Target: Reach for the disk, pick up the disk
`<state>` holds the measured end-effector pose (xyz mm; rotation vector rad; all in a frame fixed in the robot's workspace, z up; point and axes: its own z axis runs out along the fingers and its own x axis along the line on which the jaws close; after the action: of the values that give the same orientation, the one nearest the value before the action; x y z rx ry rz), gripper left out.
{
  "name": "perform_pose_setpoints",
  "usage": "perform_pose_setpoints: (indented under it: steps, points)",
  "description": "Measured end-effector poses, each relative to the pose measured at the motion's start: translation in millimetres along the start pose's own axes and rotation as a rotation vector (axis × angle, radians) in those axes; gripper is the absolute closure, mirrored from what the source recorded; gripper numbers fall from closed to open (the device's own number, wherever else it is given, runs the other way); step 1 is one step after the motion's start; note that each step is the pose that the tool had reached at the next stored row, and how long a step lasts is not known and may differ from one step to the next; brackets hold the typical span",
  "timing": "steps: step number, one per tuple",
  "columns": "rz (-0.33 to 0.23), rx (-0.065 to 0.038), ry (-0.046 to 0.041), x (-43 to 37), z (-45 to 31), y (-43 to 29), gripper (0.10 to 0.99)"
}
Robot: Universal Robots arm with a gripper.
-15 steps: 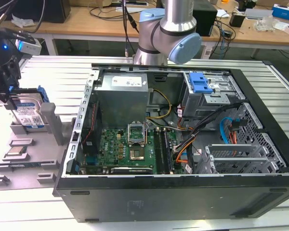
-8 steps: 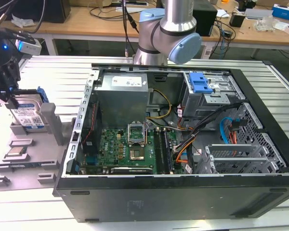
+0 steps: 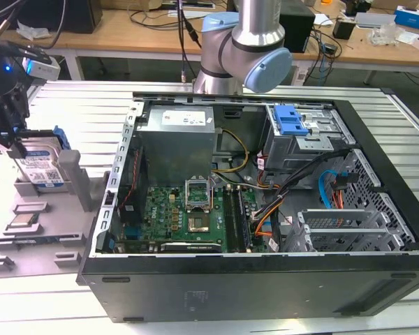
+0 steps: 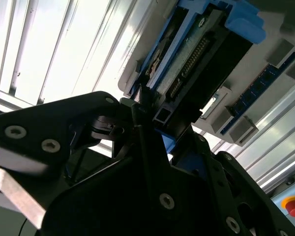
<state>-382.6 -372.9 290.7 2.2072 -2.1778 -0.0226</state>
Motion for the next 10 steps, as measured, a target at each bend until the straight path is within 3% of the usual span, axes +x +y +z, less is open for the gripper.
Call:
perform_pose_setpoints:
  steps: [10]
  points:
    - [0.0,0.0,0.0073,0.0,-0.2,0.0,0.722]
